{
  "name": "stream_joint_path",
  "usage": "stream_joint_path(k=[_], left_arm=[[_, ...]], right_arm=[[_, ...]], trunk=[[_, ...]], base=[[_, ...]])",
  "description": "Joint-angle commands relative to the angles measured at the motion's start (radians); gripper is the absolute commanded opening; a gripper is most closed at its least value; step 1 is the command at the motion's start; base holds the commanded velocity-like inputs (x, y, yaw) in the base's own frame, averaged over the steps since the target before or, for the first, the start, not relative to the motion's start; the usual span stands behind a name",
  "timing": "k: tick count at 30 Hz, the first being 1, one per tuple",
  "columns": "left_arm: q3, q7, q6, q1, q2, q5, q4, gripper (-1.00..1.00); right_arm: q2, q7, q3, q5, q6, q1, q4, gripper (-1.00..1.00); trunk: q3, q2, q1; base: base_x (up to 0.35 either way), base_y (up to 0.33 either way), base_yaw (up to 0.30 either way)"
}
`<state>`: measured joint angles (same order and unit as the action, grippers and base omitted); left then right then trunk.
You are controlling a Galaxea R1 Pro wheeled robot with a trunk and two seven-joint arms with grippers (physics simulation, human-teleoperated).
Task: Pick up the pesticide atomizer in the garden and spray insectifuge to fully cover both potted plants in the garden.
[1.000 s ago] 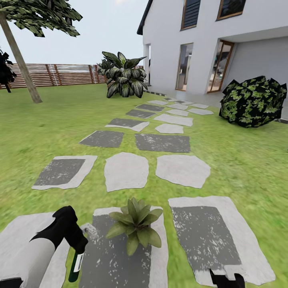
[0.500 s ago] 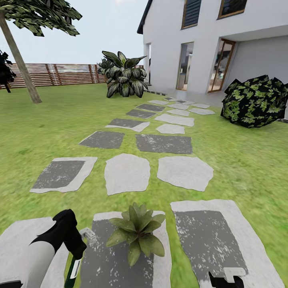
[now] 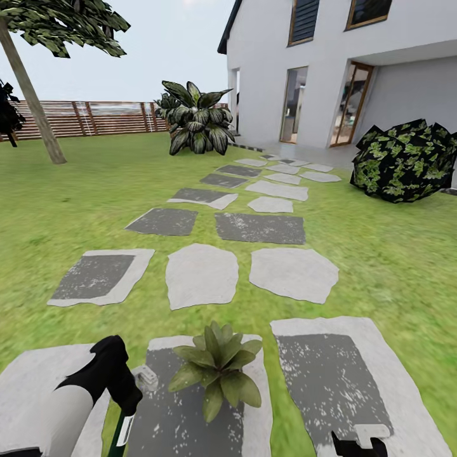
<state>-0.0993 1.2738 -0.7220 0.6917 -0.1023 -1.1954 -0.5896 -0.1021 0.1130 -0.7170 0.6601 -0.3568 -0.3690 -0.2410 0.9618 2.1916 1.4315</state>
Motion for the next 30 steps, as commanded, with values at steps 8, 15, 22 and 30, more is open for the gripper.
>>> stream_joint_path(k=[8, 15, 22, 30], left_arm=[[-0.007, -0.123, -0.002, -0.024, -0.007, 0.003, 0.097, -1.00], [-0.008, -0.183, -0.003, -0.016, 0.003, 0.006, 0.093, -1.00], [-0.006, -0.174, -0.003, 0.010, 0.009, 0.004, 0.020, -1.00], [-0.011, -0.197, 0.174, -0.067, -0.005, 0.001, 0.081, -1.00]], right_arm=[[-0.001, 0.011, -0.007, 0.004, -0.004, -0.001, 0.000, 1.00], [0.001, 0.008, -0.007, 0.003, -0.004, -0.001, 0.001, 1.00], [0.001, 0.007, -0.007, 0.003, -0.004, -0.001, 0.005, 1.00], [0.001, 0.006, -0.006, 0.004, -0.004, -0.001, 0.024, 1.00]], trunk=[[0.001, 0.000, 0.000], [0.001, 0.000, 0.000], [0.001, 0.000, 0.000], [0.001, 0.000, 0.000]], base=[[0.000, 0.000, 0.000], [0.000, 0.000, 0.000], [0.000, 0.000, 0.000], [0.000, 0.000, 0.000]])
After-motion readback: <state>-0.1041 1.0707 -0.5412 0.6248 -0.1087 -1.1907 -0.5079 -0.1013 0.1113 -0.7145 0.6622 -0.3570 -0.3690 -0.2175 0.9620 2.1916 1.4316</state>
